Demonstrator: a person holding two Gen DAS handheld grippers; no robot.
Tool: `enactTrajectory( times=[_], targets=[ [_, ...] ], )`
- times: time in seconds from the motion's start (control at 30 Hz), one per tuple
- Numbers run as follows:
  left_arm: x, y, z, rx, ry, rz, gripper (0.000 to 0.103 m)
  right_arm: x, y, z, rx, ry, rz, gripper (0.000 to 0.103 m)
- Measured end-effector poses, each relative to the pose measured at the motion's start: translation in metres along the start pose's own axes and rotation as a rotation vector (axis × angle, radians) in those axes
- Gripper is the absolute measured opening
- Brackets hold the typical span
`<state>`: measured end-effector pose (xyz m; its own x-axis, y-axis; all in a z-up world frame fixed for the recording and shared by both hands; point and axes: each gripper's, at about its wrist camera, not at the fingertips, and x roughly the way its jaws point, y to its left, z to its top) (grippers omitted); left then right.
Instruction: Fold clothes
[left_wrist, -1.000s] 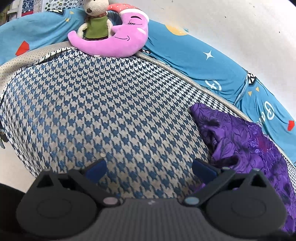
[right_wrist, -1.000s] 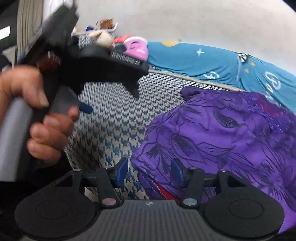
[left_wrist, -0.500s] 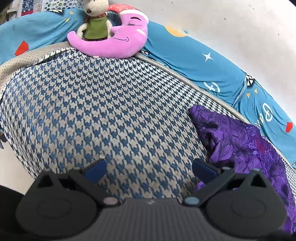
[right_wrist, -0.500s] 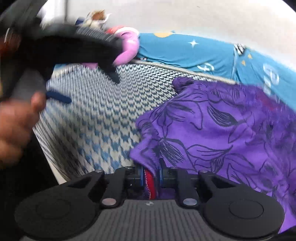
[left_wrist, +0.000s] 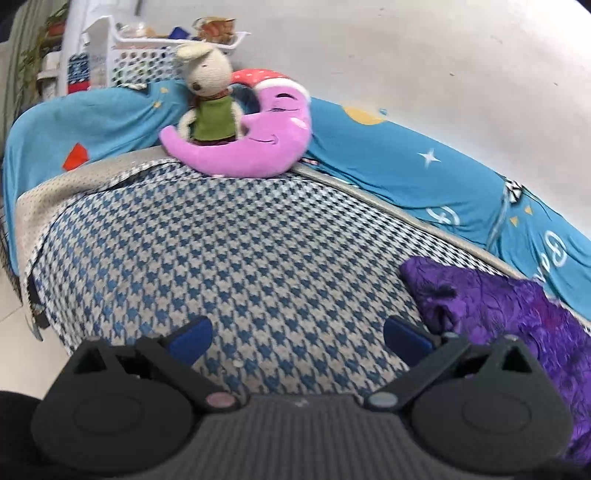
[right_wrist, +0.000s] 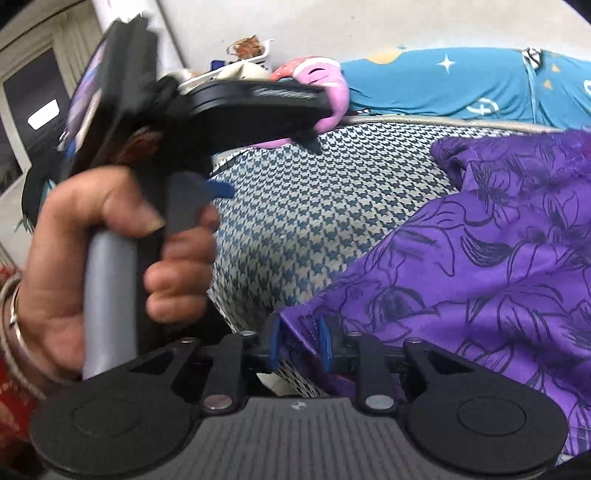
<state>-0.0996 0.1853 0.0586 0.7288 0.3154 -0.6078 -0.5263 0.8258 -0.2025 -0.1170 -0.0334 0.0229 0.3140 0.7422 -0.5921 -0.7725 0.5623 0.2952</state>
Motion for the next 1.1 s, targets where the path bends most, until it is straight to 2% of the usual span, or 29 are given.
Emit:
enactTrajectory(
  times=[0.3, 0.77, 1.1],
  targets=[
    [0.002, -0.031, -0.009, 0.077, 0.035, -0.072, 0.103, -0.035, -0.016, -0.001, 0.006, -0.061, -0.119, 0.030],
    [-0.002, -0.077, -0.034, 0.238, 0.100, -0.233, 0.103, -0.100, -0.064, -0.008, 0.160, -0.160, -0.311, 0.040],
    [-0.007, -0.101, -0.047, 0.304, 0.110, -0.277, 0.103, -0.159, -0.105, -0.013, 0.288, -0.231, -0.467, 0.041]
  ],
)
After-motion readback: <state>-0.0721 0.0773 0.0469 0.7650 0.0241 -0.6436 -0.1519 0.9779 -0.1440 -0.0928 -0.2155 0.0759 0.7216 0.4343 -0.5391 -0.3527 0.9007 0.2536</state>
